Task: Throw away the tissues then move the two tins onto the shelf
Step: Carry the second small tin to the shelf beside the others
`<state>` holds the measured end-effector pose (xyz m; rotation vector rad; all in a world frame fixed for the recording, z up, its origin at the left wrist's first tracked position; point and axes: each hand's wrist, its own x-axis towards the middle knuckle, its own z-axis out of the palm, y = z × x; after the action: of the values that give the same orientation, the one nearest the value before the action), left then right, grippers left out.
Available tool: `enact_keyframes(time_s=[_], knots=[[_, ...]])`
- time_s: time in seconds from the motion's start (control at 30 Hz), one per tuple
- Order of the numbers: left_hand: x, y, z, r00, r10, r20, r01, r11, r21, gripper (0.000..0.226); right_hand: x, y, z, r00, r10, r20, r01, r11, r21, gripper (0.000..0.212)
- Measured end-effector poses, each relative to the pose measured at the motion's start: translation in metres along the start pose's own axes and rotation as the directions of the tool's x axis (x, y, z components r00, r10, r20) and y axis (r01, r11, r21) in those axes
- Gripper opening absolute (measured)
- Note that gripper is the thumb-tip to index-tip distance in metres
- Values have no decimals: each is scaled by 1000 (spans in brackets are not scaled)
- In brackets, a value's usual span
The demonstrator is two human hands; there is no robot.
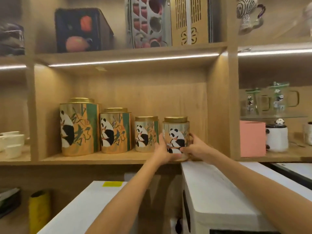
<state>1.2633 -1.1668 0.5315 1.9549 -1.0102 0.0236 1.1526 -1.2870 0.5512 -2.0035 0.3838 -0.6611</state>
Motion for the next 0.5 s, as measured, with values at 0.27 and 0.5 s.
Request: enact_keyframes(time_s=[0.27,0.5], knots=[[61,-12,30,1000,3,27,1,993,-119,106,67,31,-10,1000,-6,-19,4,994,-106,91],[101,-25,49,997,-83,12,83,993,-85,115,107,70,0,990,-43,-136,13,977,-214,57]])
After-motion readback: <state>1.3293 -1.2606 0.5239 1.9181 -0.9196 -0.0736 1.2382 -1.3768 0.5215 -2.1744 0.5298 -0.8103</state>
